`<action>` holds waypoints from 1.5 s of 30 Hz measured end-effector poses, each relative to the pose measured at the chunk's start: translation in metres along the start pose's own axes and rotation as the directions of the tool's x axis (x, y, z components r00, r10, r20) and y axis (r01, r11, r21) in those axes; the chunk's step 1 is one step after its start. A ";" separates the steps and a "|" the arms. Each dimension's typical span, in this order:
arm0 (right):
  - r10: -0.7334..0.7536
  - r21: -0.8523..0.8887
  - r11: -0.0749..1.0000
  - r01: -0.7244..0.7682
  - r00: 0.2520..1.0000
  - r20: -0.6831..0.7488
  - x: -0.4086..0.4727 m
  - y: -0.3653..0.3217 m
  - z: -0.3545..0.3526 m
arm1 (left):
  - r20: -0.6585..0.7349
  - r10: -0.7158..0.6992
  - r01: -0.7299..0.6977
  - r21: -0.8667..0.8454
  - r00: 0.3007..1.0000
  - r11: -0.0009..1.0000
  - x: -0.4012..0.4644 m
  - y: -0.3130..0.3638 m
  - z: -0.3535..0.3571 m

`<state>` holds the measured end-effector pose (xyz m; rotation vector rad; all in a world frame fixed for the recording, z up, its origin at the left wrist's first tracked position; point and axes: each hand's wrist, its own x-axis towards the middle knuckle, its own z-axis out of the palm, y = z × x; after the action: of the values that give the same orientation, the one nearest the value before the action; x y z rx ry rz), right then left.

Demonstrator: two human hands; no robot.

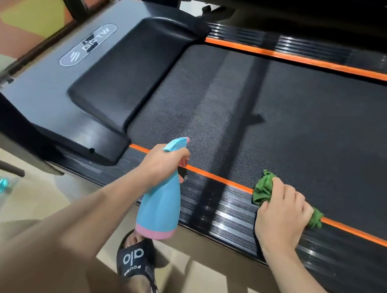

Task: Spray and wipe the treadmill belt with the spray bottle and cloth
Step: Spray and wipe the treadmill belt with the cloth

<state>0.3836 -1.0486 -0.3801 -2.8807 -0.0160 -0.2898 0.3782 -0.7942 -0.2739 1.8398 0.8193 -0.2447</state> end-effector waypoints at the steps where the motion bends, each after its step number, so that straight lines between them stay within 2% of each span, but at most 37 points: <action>1: 0.001 -0.001 1.000 -0.001 1.000 0.006 0.000 0.000 -0.001 | -0.017 -0.005 0.005 0.013 1.000 1.000 -0.002 0.001 0.001; 5: 0.005 -0.007 1.000 -0.005 1.000 0.022 0.001 -0.001 -0.002 | -0.084 -0.050 0.053 0.027 0.995 0.998 -0.003 0.006 0.000; 9: 0.017 -0.023 1.000 -0.017 1.000 0.020 0.001 -0.001 -0.001 | -0.121 -0.078 0.069 -0.077 0.990 0.995 0.011 0.008 -0.006; 14: 0.039 -0.014 0.999 -0.039 0.999 -0.013 0.000 -0.002 0.000 | -0.229 -0.185 0.134 -0.224 0.956 0.965 0.039 -0.006 -0.034; 17: 0.062 -0.011 0.998 -0.062 0.998 -0.028 -0.002 -0.006 0.002 | -0.259 -0.195 0.131 -0.243 0.946 0.961 0.053 -0.008 -0.055; 24: 0.137 -0.042 0.989 -0.140 0.988 -0.071 -0.002 -0.010 0.009 | -0.092 -0.126 0.100 -0.247 0.988 0.964 0.090 -0.012 -0.079; 27: 0.156 -0.032 0.987 -0.156 0.988 -0.025 -0.001 -0.012 0.009 | 0.019 -0.081 0.083 -0.270 0.997 0.959 0.102 -0.007 -0.081; 32: 0.190 -0.113 0.975 -0.192 0.981 -0.036 -0.001 -0.027 0.002 | 0.087 -0.035 0.058 -0.266 0.996 0.962 0.113 -0.005 -0.079; 35: 0.242 -0.028 0.969 -0.244 0.969 -0.050 0.016 -0.062 -0.005 | 0.158 -0.060 0.098 -0.244 0.986 0.965 0.119 -0.004 -0.078; 39: 0.125 0.208 0.972 -0.107 0.989 -0.077 0.050 -0.134 0.006 | 0.199 -0.059 0.104 -0.227 0.978 0.968 0.131 0.000 -0.080; 42: 0.129 0.394 0.914 -0.100 0.990 -0.049 0.063 -0.169 0.021 | 0.173 -0.035 0.079 -0.253 0.984 0.964 0.135 0.001 -0.084; 45: 0.160 0.435 0.887 -0.156 0.987 0.028 0.067 -0.184 0.030 | 0.132 0.004 0.034 -0.287 0.991 0.957 0.135 -0.002 -0.096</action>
<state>0.4481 -0.8641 -0.3507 -2.4151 0.1381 -0.2322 0.4574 -0.6526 -0.3052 1.5272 0.7360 -0.2396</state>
